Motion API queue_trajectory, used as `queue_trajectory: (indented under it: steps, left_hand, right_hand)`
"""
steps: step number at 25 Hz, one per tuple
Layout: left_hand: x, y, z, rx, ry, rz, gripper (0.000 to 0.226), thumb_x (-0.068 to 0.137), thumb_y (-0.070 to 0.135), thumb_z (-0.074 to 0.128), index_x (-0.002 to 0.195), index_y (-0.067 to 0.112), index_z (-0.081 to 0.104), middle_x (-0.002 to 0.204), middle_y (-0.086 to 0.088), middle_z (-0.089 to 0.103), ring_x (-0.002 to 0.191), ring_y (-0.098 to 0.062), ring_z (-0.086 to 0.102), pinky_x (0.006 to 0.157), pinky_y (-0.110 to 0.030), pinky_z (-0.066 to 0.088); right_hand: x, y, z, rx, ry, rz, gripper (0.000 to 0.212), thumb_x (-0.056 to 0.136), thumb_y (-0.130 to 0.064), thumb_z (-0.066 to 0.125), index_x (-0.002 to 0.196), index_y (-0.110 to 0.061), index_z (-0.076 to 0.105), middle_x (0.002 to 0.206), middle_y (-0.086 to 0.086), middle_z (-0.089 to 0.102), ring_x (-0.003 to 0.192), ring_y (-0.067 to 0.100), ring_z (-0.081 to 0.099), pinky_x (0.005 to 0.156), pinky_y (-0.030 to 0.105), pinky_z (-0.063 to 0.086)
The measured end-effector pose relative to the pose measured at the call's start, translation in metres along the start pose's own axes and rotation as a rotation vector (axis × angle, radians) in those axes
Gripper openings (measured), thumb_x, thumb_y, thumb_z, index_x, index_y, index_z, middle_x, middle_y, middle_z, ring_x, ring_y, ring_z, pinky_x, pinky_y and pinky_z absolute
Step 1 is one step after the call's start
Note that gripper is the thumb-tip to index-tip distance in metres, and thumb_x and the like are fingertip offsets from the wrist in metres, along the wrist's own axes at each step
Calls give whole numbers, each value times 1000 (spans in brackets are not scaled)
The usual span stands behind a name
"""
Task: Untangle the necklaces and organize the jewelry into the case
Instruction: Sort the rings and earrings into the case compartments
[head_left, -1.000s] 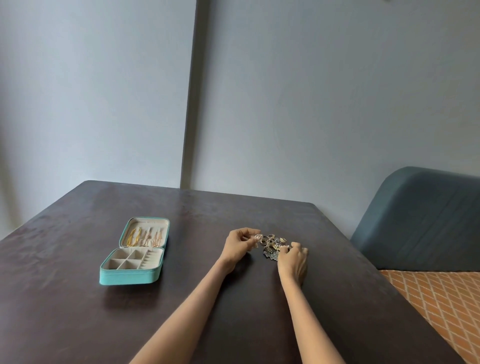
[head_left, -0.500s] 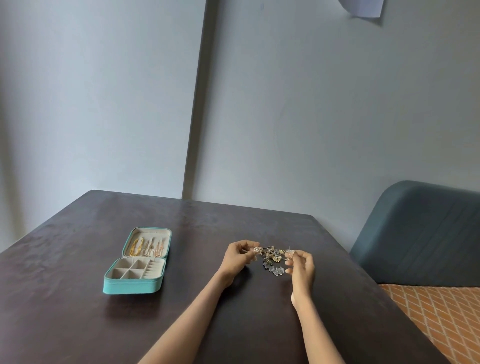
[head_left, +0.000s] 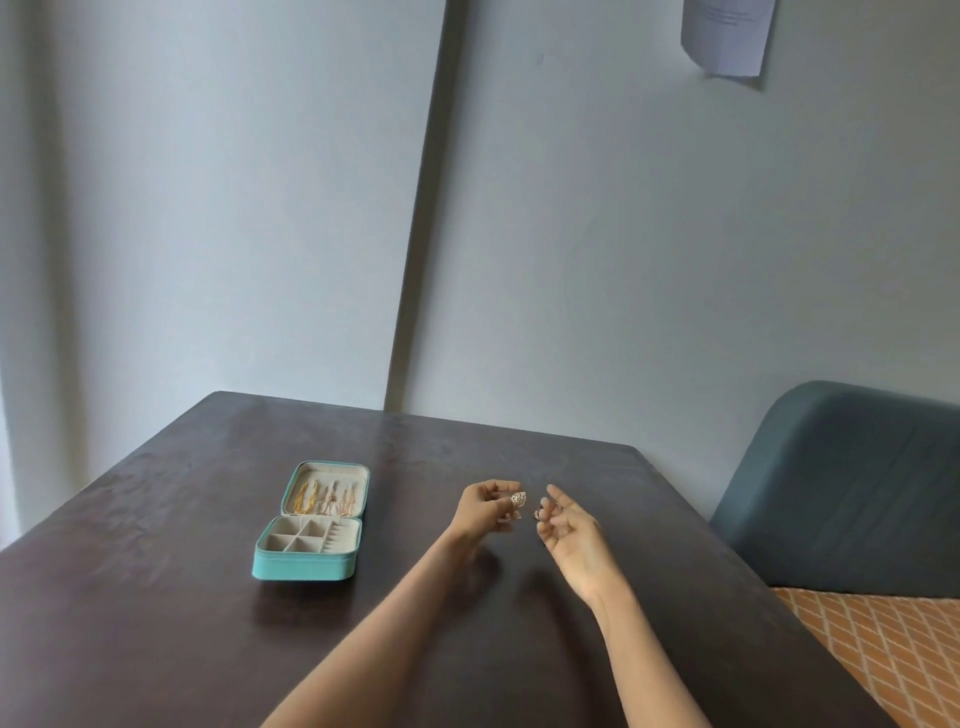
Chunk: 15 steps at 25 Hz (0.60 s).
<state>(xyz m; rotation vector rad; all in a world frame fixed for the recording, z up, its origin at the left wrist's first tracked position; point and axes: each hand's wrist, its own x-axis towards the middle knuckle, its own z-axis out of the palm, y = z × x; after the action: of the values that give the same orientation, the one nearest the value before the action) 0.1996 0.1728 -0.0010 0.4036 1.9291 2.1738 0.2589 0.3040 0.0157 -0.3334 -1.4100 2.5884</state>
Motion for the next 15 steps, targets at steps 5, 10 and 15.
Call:
queue_trajectory:
  steps: [5, 10, 15]
  left_hand:
    - [-8, 46, -38, -44, -43, -1, 21, 90, 7, 60, 111, 5, 59, 76, -4, 58, 65, -11, 56, 63, -22, 53]
    - [-38, 91, -100, 111, 27, 66, 19, 91, 5, 57, 110, 9, 57, 69, -1, 57, 50, -4, 55, 50, -17, 42]
    - [-81, 97, -175, 387, 37, -24, 32, 88, -4, 55, 120, 2, 52, 73, -8, 58, 49, -9, 58, 47, -20, 49]
  right_hand:
    - [4, 8, 62, -6, 99, 56, 50, 86, 17, 24, 133, 6, 40, 80, 13, 50, 66, 19, 49, 58, 25, 48]
    - [-4, 24, 123, 52, 129, 32, 59, 83, 20, 15, 137, 8, 35, 101, 19, 52, 90, 28, 56, 88, 32, 46]
    - [-27, 72, 174, -17, -77, 76, 41, 86, 24, 26, 119, 5, 43, 120, 24, 43, 97, 31, 53, 92, 35, 50]
